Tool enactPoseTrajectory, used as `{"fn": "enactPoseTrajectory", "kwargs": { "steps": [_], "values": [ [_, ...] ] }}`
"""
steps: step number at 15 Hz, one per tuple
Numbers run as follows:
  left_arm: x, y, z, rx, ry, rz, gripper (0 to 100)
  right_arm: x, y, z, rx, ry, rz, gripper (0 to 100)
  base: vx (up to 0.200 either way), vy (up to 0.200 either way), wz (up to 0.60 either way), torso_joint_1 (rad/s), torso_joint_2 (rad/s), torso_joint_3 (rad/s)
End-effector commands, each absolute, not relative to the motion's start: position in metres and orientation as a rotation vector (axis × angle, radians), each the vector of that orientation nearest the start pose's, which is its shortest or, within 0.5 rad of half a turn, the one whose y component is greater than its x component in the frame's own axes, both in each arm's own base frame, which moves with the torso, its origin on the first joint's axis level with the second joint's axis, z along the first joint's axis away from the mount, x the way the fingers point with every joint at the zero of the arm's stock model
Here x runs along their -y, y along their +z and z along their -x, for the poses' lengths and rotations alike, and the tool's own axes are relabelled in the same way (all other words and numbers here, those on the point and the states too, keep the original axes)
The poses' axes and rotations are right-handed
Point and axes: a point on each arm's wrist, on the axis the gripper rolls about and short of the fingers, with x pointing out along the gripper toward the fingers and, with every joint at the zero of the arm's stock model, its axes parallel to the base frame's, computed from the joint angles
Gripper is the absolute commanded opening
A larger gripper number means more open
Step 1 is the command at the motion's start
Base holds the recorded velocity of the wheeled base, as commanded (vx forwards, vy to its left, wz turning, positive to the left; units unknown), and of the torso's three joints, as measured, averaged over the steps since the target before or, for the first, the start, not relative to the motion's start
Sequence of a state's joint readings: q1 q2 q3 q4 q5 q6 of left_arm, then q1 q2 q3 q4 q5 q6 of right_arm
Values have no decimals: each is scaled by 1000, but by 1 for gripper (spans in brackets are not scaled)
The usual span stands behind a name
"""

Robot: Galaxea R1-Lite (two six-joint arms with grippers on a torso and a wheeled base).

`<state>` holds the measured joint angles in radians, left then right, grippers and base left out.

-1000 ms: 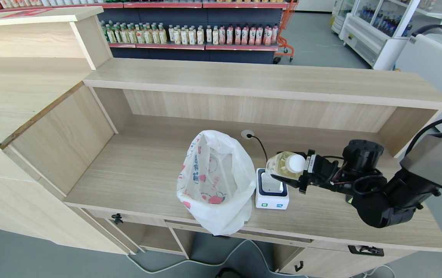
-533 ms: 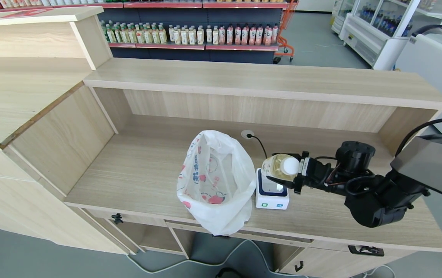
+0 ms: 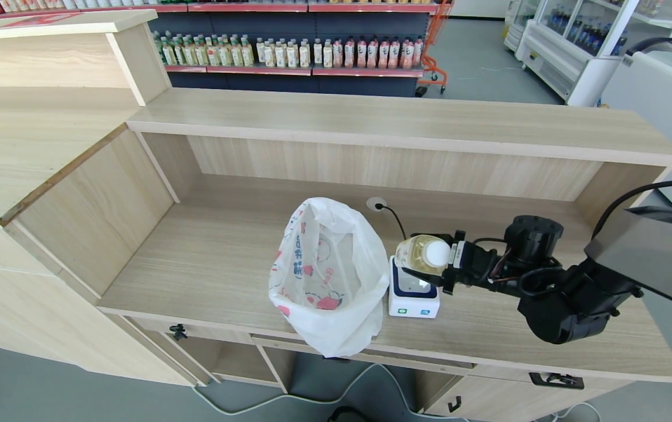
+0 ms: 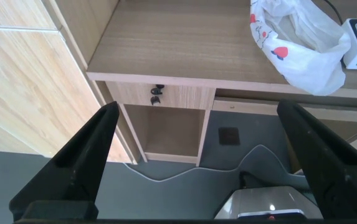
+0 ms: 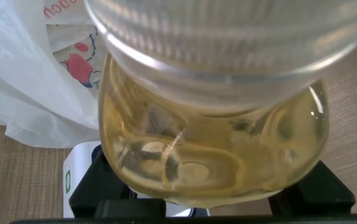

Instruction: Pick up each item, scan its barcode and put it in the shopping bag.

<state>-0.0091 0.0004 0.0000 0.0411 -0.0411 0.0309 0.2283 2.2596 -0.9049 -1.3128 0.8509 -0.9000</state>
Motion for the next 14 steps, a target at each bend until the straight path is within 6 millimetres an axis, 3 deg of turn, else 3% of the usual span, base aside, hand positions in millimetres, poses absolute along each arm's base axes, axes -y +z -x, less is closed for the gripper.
{"fn": "enactPoseTrajectory", "kwargs": {
  "steps": [1, 6, 14],
  "values": [
    [1, 71, 23, -41, -51, -30, 100, -106, 72, -383, 442, 1020, 795, 0, 0, 0, 0, 0, 0, 0],
    [1, 71, 23, -41, -51, -30, 100, -97, 70, -384, 433, 1002, 813, 0, 0, 0, 0, 0, 0, 0],
    [1, 71, 23, -41, -51, -30, 100, -107, 64, -385, 432, 1025, 807, 0, 0, 0, 0, 0, 0, 0]
  ]
}}
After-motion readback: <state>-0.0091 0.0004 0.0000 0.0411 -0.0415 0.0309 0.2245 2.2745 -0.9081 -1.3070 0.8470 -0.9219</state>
